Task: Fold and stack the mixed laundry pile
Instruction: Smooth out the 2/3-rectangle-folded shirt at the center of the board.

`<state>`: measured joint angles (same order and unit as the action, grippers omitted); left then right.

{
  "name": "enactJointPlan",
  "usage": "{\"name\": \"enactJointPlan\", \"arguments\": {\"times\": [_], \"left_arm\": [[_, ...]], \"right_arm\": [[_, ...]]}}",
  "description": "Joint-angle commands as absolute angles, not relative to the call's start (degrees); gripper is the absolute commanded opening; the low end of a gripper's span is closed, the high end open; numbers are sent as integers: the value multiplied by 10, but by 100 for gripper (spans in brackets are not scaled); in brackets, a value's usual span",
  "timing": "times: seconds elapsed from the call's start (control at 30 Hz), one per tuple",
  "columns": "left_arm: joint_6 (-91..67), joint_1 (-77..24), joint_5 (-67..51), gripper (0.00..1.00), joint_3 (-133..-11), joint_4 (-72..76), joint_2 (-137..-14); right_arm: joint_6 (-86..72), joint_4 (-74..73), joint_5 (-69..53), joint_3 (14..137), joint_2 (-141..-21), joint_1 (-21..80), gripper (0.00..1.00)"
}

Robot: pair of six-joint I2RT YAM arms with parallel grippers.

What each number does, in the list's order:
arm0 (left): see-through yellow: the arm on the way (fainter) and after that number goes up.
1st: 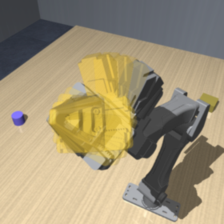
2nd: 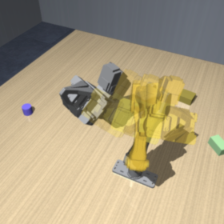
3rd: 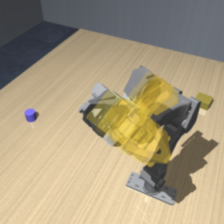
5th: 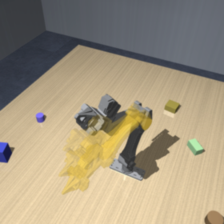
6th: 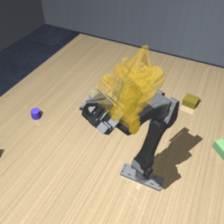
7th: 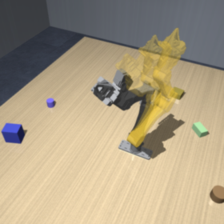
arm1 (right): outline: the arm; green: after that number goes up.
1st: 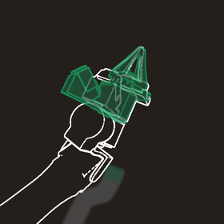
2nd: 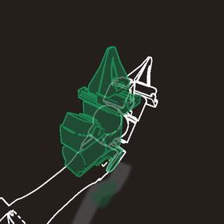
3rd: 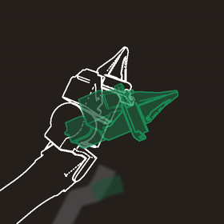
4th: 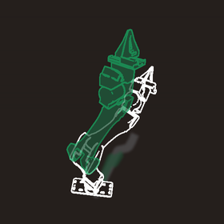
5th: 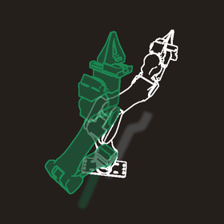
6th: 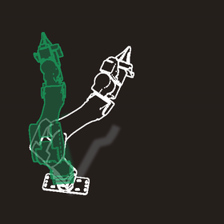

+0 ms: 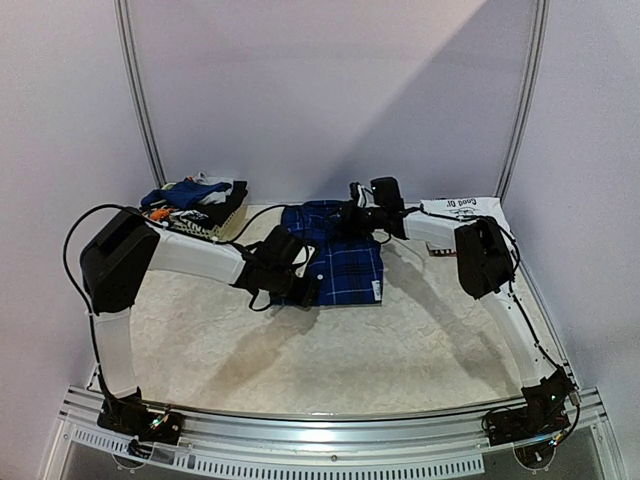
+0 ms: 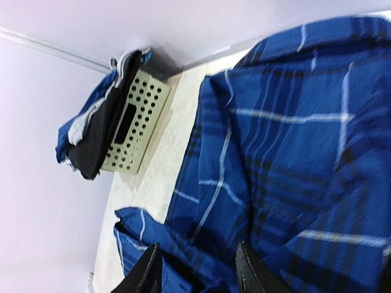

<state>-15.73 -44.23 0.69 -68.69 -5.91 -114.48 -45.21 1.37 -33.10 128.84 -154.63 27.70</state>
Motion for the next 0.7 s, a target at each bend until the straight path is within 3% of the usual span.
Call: {"name": "enactJointPlan", "arguments": {"times": [0.0,0.27,0.5,0.67], "left_arm": [[-156,-453,6,48,-678,-76,-1123],[-125,-453,29,62,-687,-119,-1057],[-43,-472,76,66,-694,-158,-1032],[64,-515,175,68,-702,-164,-1036]], "right_arm": [[-500,43,-354,1333,-1560,252,44],[-405,-78,-331,1296,-1455,232,50],[-357,-65,-326,1084,-1307,232,56],[-331,-57,-316,936,-1209,233,58]]}}
